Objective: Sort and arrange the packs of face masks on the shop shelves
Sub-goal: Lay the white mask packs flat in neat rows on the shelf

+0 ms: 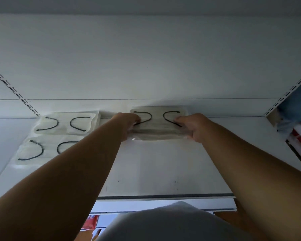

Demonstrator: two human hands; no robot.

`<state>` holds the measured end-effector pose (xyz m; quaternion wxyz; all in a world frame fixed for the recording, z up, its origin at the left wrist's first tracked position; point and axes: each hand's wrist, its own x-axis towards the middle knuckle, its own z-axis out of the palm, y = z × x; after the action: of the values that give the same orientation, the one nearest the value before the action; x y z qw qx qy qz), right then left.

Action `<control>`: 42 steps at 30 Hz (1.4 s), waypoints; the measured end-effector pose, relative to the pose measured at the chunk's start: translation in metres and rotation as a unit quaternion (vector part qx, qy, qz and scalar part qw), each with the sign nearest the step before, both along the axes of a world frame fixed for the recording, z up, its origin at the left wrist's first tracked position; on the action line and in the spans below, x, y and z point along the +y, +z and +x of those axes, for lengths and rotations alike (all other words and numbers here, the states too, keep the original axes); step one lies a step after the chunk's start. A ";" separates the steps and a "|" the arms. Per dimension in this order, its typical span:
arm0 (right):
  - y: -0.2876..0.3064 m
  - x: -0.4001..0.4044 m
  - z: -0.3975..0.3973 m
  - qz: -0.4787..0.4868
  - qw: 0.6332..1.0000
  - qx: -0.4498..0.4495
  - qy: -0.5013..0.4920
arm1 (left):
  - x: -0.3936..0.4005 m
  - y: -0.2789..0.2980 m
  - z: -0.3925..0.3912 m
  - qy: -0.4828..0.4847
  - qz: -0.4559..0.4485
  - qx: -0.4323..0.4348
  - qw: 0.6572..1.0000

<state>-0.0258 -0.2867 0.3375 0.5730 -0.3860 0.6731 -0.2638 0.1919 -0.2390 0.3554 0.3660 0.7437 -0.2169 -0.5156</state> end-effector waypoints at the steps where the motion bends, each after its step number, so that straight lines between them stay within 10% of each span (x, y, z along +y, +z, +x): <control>1: -0.001 0.000 -0.003 0.013 1.000 -0.013 0.002 | 0.002 0.001 -0.003 -0.006 0.003 0.008 1.000; 13: 0.000 0.041 -0.039 -0.233 0.959 -0.069 0.143 | 0.064 -0.024 0.012 -0.077 -0.257 0.028 0.963; 26: -0.029 0.054 -0.047 -0.254 0.946 0.006 0.201 | 0.079 -0.052 0.016 -0.147 -0.229 -0.138 0.952; 38: -0.006 0.011 -0.026 -0.094 0.993 -0.026 0.067 | 0.031 -0.014 0.031 -0.091 -0.105 0.091 0.986; 42: -0.009 -0.001 -0.016 -0.090 0.993 0.058 0.059 | 0.013 -0.026 0.028 -0.046 -0.071 -0.024 0.996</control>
<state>-0.0418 -0.2878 0.3285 0.5106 -0.4896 0.6545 -0.2668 0.2196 -0.2264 0.3296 0.3888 0.7172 -0.2959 -0.4969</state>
